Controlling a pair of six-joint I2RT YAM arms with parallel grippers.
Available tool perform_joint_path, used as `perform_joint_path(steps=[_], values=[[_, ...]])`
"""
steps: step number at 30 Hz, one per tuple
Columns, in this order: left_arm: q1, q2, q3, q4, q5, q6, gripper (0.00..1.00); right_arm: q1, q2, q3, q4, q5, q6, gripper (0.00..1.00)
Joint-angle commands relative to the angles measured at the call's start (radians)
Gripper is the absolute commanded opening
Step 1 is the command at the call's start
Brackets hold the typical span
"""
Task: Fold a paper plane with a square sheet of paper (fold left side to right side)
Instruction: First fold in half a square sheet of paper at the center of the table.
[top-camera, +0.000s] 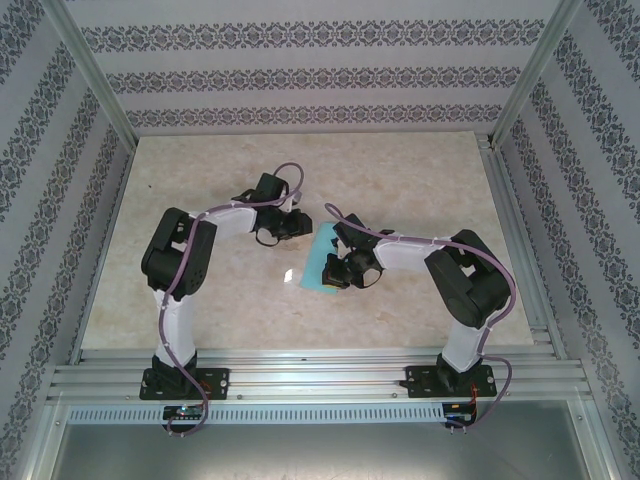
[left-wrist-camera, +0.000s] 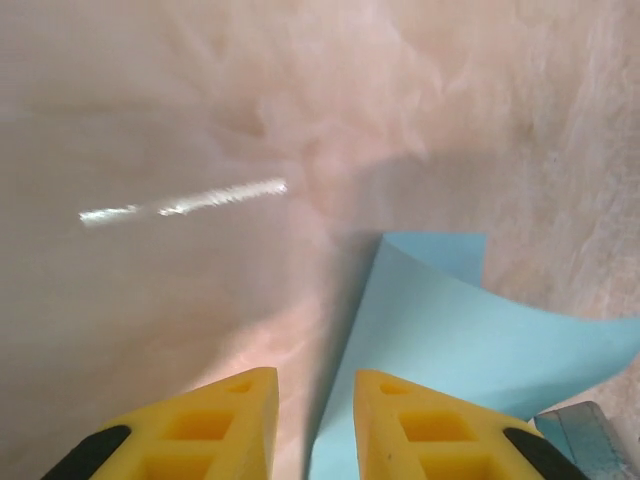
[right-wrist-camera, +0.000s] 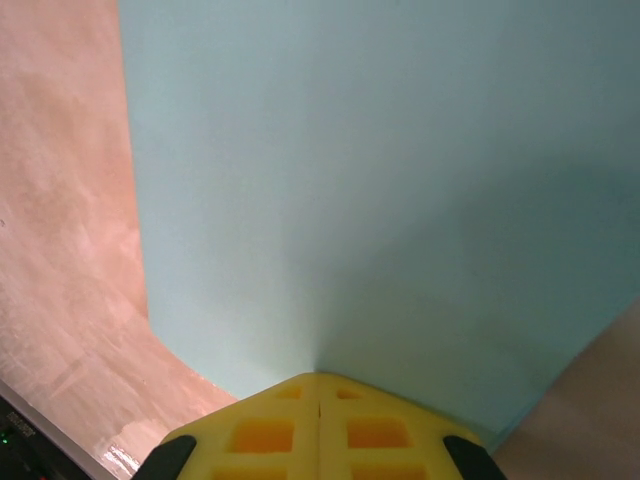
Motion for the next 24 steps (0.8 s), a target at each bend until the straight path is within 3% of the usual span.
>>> perform_joint_path(steps=[1, 7, 11, 24], values=[[0.013, -0.141, -0.036, 0.005, -0.013, 0.052, 0.26, 0.024, 0.084, -0.045, -0.118, 0.103, -0.022, 0.05], [-0.007, -0.294, -0.28, 0.113, 0.073, -0.017, 0.24, 0.024, 0.089, -0.039, -0.12, 0.101, -0.027, 0.05], [-0.057, -0.309, -0.395, 0.21, 0.114, -0.078, 0.22, 0.027, 0.093, -0.035, -0.12, 0.099, -0.029, 0.05], [-0.122, -0.211, -0.428, 0.258, 0.091, -0.102, 0.21, 0.029, 0.102, -0.016, -0.131, 0.097, -0.037, 0.05]])
